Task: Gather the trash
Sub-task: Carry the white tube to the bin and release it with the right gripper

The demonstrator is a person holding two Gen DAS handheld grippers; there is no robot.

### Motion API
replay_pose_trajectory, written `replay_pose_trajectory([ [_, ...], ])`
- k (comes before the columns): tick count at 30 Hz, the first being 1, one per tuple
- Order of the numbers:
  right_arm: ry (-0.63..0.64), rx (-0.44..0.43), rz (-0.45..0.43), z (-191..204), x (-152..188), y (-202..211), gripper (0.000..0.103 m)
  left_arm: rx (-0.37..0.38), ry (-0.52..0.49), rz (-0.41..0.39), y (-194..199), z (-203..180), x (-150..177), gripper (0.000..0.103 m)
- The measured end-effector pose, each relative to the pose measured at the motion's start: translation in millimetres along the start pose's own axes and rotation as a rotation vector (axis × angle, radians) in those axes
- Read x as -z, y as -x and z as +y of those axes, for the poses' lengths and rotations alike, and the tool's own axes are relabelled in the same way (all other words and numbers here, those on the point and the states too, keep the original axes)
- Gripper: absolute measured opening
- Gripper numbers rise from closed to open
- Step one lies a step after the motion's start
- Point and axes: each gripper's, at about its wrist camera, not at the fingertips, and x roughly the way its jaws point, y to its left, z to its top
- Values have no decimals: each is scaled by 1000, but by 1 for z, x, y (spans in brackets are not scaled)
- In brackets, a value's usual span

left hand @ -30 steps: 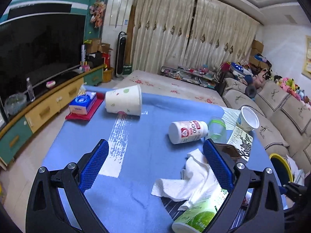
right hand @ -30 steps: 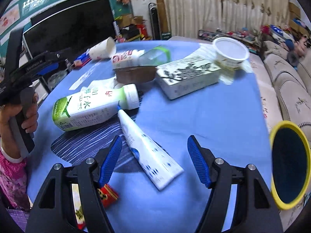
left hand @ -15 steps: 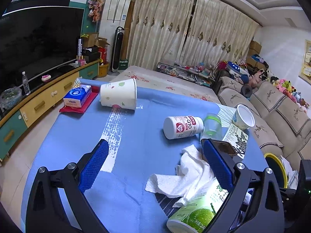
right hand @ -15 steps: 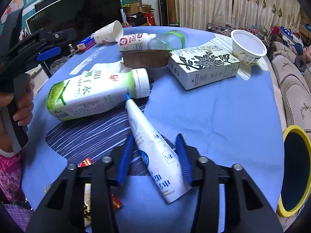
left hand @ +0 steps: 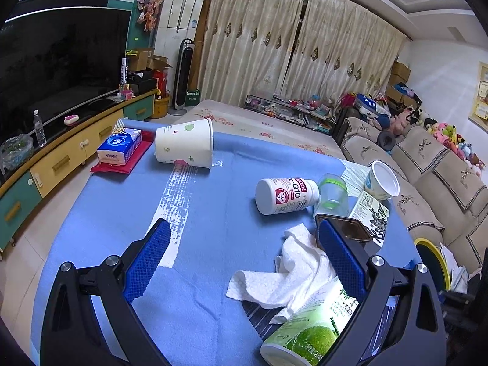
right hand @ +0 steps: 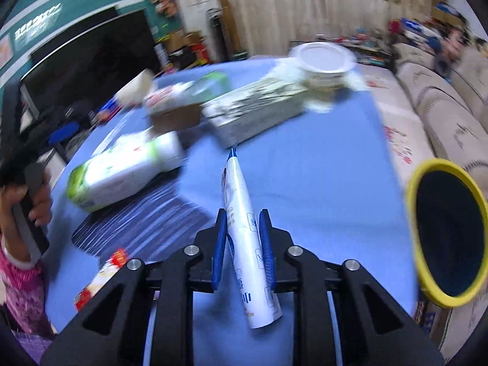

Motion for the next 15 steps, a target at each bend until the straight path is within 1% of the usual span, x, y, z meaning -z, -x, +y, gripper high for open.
replay_pose_trajectory([
  [2, -57, 49, -21, -24, -2, 8, 21, 0, -2, 1, 0, -1, 1, 96],
  [5, -155, 147, -48, -67, -3, 17, 22, 1, -6, 3, -1, -2, 2, 96],
  [9, -276, 295, -46, -130, 0, 16, 22, 2, -17, 8, -2, -6, 3, 96],
  [12, -353, 359, -29, -170, 3, 10, 22, 0, -32, 9, -4, -9, 3, 96],
  [14, -382, 393, -35, -188, 3, 8, 25, 1, -39, 11, -5, -11, 3, 96],
  [15, -394, 414, -36, -196, 3, 7, 29, 1, -43, 14, -6, -12, 4, 96],
])
